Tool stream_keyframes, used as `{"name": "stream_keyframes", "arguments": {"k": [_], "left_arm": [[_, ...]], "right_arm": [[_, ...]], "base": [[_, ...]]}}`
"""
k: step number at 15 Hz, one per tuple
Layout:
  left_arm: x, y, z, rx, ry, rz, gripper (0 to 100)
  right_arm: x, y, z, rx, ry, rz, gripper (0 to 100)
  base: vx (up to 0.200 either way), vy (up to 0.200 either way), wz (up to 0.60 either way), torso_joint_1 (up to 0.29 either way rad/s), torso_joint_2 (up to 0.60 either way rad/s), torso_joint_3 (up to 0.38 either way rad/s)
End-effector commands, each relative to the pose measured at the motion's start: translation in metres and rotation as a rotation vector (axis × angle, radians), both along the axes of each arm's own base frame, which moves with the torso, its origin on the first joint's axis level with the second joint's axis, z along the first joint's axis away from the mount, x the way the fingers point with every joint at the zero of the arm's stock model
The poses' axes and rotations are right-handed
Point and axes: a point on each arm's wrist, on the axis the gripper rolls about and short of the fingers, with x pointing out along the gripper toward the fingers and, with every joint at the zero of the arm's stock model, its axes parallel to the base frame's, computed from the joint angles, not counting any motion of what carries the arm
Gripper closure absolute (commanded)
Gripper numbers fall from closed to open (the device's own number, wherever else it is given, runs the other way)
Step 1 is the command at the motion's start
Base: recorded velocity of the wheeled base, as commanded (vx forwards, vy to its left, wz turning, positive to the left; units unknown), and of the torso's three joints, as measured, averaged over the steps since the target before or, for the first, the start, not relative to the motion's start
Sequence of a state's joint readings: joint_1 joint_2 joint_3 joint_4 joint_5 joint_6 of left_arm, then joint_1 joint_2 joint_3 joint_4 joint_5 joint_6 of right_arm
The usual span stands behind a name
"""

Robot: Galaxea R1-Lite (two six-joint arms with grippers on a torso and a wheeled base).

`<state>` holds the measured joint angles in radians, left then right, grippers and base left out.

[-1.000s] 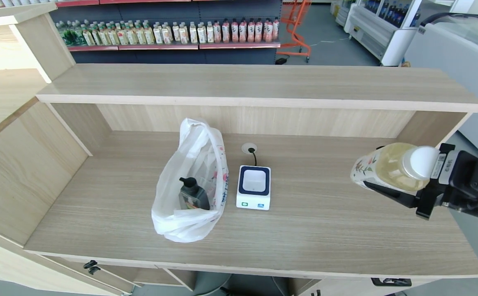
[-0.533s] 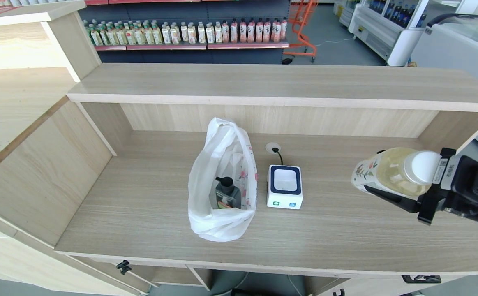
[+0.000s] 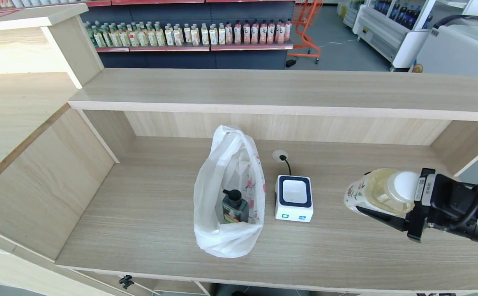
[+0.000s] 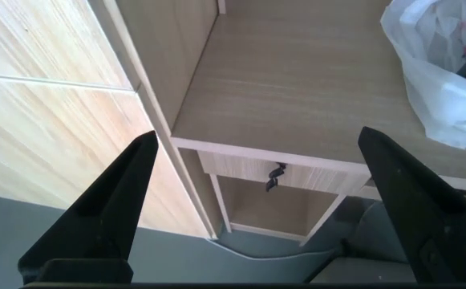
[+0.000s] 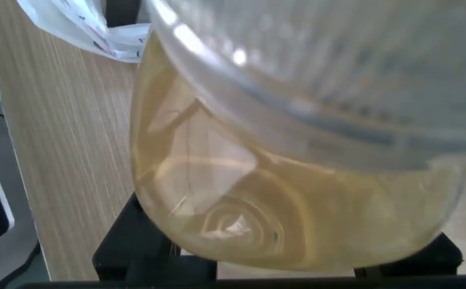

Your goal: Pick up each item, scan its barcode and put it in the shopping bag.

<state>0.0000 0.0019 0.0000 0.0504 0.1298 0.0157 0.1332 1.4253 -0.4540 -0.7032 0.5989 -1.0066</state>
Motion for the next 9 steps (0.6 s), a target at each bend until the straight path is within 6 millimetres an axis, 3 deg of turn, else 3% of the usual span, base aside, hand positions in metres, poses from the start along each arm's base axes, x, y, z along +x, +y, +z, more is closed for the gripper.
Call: {"name": "stream_keyframes", "arguments": {"k": [1,6,9], "left_arm": [[0.0,0.0,0.0,-0.003,-0.001,0.001,0],[0.0,0.0,0.0,-0.003,-0.001,0.001,0],[0.0,0.0,0.0,-0.003,-0.001,0.001,0]], "right_arm": [[0.014,0.002,-0.008,-0.005,0.038,0.004,100],[0.034,0.008,-0.028,0.014,0.124,0.101,100],[0.05,0.011,-0.027,0.018,0.101,0.172,100]], "base": [[0.0,0.0,0.0,0.0,0.0,0.0],[0.0,0.0,0.0,0.0,0.0,0.0],[0.0,0.0,0.0,0.0,0.0,0.0]]}}
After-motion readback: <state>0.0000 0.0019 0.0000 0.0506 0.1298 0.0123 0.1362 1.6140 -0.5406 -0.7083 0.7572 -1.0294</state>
